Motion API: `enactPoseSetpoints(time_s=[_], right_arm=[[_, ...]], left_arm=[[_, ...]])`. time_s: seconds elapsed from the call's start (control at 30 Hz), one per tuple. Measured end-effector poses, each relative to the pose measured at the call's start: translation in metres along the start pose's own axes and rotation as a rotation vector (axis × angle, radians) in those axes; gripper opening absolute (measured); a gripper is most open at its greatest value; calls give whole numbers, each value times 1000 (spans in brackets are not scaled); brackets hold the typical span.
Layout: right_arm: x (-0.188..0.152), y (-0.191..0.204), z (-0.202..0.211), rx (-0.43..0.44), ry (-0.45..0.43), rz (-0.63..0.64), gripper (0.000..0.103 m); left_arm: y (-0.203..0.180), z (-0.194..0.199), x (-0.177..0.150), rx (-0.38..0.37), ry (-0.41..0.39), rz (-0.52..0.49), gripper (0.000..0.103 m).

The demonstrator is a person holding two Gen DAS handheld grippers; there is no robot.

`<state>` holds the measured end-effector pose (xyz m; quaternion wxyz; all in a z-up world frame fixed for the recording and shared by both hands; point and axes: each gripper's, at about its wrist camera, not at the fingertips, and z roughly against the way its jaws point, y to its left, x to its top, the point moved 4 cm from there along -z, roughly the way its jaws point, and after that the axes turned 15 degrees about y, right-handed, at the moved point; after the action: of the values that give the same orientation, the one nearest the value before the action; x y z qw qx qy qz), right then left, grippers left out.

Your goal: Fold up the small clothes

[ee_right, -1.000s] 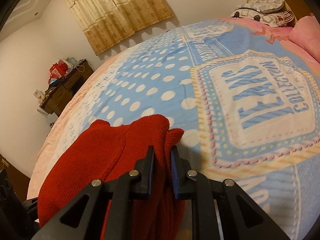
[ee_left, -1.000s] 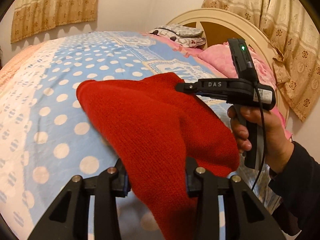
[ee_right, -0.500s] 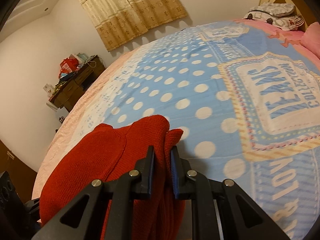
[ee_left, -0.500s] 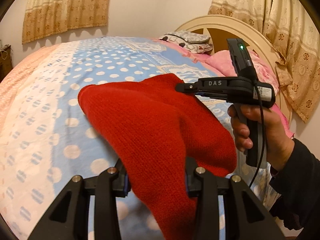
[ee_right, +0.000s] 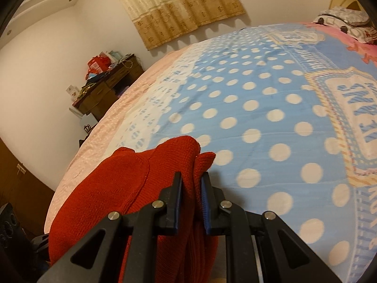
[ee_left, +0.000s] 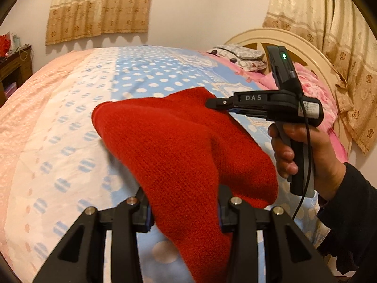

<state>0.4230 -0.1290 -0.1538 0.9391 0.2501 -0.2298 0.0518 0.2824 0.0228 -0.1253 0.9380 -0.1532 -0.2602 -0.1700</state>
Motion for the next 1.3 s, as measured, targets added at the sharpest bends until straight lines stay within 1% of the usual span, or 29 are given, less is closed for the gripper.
enactPoseSetpoints(time_s=[0.27,0.47,0.73,0.9,1.07,1.3], right_arm=[[7,37,-15,22,17,46,14],[9,65,-30,40,33,77,14],[9,99,-54,48,71,115,14],[10,115,-65,54,83,135,14],[11,132,-73,58,95,153,14],[10,141,-87,57,121,156,14]], left_arm=[[23,20,-11,13,-36,39,39],[44,32,-20,36,-52,66,39],[71,36,-36,57,-52,105,39],[86,38,-43,57,-54,136,39],[91,45,-47,67,-68,144,39],[103,39,-58,63,-50,164,39]])
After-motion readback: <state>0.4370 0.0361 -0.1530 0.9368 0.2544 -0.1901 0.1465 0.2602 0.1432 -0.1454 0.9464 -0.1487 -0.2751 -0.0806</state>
